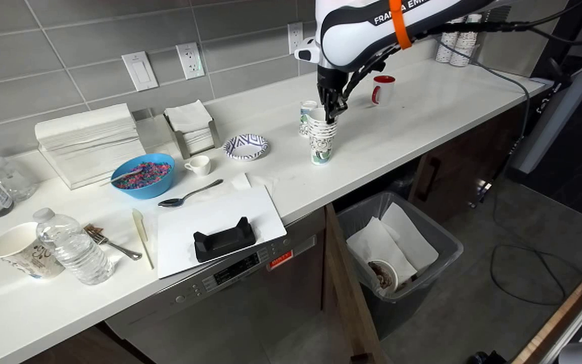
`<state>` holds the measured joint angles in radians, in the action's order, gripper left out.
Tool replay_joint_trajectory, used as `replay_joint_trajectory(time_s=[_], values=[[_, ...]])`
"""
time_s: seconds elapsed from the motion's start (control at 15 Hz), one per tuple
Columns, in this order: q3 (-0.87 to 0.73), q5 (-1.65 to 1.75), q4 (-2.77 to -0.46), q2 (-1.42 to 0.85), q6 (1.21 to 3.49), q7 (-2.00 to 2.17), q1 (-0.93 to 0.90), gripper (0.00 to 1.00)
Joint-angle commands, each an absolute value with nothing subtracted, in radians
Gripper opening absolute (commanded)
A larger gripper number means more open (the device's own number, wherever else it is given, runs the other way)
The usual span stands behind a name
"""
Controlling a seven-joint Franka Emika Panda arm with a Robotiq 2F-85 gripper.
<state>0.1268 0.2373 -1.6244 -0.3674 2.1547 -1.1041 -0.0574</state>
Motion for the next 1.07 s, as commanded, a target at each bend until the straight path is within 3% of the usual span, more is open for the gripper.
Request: replay_joint_trajectory(time_s=[0.0, 1.0], values=[[0.123, 0.239, -1.594, -0.385, 2.118, -1.116, -0.062, 0.01], [0.126, 0.486, -1.516, -0.250, 1.861, -0.982, -0.182, 0.01]])
